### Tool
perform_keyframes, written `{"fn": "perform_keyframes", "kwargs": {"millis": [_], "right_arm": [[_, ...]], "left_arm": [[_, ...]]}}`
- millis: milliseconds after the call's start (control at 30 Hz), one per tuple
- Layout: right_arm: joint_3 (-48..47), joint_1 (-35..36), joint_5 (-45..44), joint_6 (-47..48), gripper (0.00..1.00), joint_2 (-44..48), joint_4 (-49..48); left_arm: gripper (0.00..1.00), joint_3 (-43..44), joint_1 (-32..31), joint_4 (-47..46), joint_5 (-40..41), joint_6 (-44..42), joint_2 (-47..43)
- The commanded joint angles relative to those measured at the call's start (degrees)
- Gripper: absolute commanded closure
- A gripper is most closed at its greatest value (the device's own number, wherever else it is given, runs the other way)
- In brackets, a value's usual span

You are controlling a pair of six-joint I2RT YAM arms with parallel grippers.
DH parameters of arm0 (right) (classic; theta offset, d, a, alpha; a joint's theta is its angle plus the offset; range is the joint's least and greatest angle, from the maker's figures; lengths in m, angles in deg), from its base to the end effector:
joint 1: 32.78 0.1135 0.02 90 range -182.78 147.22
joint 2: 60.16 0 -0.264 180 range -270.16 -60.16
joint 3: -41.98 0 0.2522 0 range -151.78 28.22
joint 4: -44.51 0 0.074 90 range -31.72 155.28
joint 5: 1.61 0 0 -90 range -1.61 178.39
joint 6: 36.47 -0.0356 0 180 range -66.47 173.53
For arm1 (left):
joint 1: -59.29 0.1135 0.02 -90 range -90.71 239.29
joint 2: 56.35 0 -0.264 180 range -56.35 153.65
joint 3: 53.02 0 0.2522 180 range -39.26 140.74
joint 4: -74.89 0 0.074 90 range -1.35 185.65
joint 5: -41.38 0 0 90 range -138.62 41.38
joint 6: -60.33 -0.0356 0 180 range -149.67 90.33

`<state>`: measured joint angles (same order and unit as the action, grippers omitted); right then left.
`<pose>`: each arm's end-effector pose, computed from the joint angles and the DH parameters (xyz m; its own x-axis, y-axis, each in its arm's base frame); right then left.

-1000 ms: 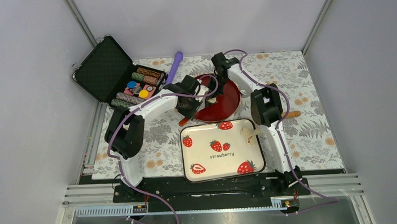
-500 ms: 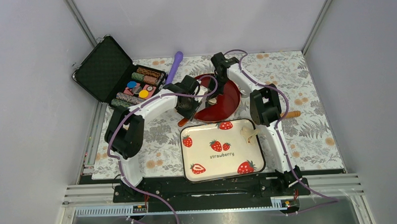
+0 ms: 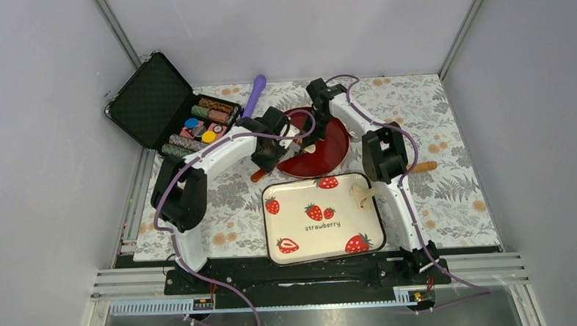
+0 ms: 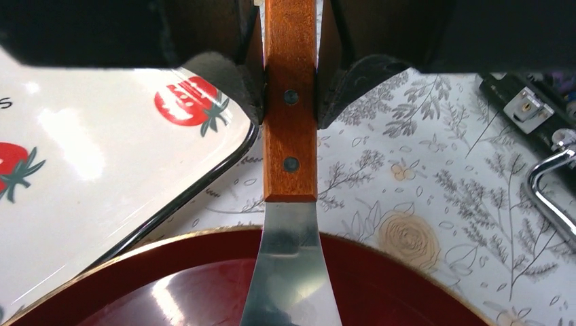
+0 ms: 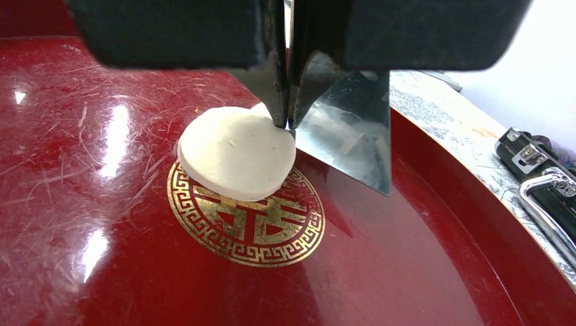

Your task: Roll out the dumpling wrappers from the dough

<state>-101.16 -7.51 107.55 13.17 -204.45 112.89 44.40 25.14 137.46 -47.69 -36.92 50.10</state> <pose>0.4690 0.2343 0.1617 -0.9739 0.2167 -0.0674 0.1623 0.8726 0.4608 0.3135 -0.2120 0.2231 -0.7087 0.6332 -0.3112 0.6517 0.7565 0.0551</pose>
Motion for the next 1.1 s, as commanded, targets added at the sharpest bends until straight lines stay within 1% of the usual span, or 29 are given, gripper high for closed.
{"fn": "perform_keyframes", "kwargs": {"millis": [0,133,300,433,567,700,733,833,967,1067], "right_arm": [[-1.6,-0.1,1.4,0.9,1.00,0.4,1.9],[-1.4,-0.1,2.7,1.8,1.00,1.2,1.8],[-0.9,-0.1,4.9,2.5,0.99,2.5,1.8],[0.3,-0.1,5.9,4.0,0.96,5.3,1.7],[2.7,-0.1,5.4,6.4,0.89,10.2,1.5],[12.3,-0.1,4.8,7.7,0.78,18.3,-3.8],[15.4,-0.3,4.7,7.6,0.71,20.6,-6.2],[25.0,-1.0,4.6,7.4,0.56,29.1,-12.5],[35.9,-2.4,4.9,6.6,0.39,37.4,-18.3],[42.6,-3.4,5.8,6.7,0.29,42.6,-20.4]], "left_arm": [[1.00,3.6,0.7,2.5,5.7,-1.9,-5.1],[1.00,4.7,1.1,5.4,7.4,-3.1,-6.7],[1.00,1.4,3.2,5.1,6.1,-2.3,-11.9],[1.00,-5.2,6.6,-0.5,0.6,0.5,-19.3],[1.00,-13.7,9.9,-7.7,-5.4,4.4,-27.8],[1.00,-21.1,11.9,-12.9,-7.6,9.8,-35.0],[1.00,-23.4,12.4,-14.4,-8.1,11.2,-37.5],[1.00,-29.8,12.8,-18.6,-6.9,15.5,-43.4],[1.00,-37.9,12.9,-22.6,-4.1,21.8,-49.9],[1.00,-43.2,12.9,-25.2,-2.6,26.1,-53.4]]}}
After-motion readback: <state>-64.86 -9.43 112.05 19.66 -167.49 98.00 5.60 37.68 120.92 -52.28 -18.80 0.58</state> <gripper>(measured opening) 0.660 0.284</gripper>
